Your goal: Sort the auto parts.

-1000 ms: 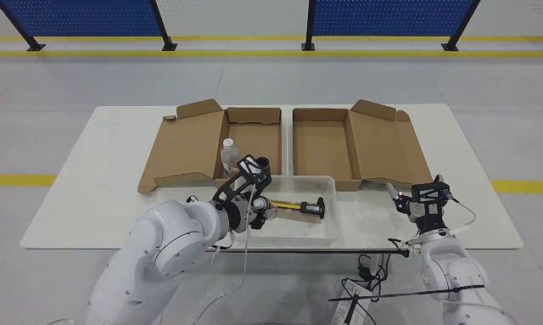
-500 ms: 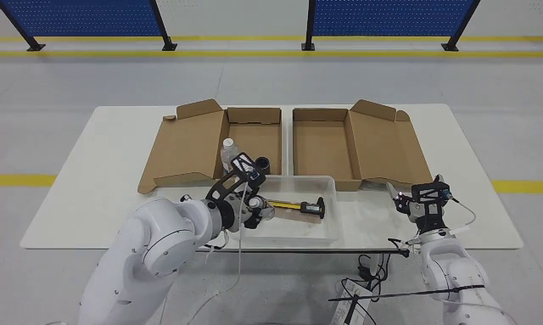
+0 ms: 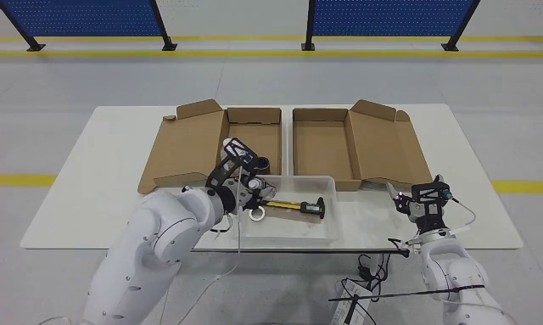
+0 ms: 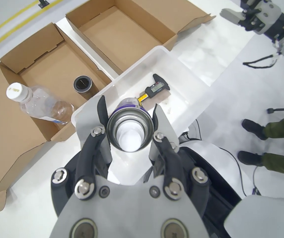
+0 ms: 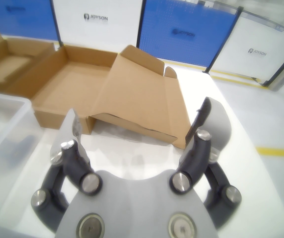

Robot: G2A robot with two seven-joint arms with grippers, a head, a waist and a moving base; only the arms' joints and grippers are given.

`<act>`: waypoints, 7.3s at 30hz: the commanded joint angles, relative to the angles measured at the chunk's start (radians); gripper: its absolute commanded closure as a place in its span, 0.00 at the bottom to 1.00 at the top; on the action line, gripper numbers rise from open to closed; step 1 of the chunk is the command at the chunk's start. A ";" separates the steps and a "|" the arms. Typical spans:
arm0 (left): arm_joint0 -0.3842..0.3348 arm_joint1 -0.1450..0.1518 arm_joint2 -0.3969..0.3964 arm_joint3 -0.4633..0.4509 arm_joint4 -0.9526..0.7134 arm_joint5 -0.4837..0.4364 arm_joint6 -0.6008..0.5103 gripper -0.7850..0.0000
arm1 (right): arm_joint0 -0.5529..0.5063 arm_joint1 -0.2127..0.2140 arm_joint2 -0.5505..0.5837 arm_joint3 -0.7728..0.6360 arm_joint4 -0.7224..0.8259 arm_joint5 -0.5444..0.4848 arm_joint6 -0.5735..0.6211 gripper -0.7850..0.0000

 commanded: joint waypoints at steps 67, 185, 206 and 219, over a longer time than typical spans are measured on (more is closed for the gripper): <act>-0.510 -0.227 0.419 0.800 0.193 0.350 0.397 1.00 | 0.000 0.000 0.000 0.000 0.000 0.000 0.000 0.00; -0.590 -0.377 0.422 1.034 0.472 0.314 0.476 0.00 | 0.000 0.000 0.000 0.000 0.000 0.000 0.000 0.00; -0.189 -0.250 0.044 0.362 0.792 0.246 0.358 0.00 | 0.000 0.000 0.000 0.000 0.000 0.000 0.000 0.00; 0.000 -0.237 -0.085 0.155 0.795 0.305 0.338 0.00 | 0.000 0.000 0.000 0.000 0.000 0.000 0.000 0.00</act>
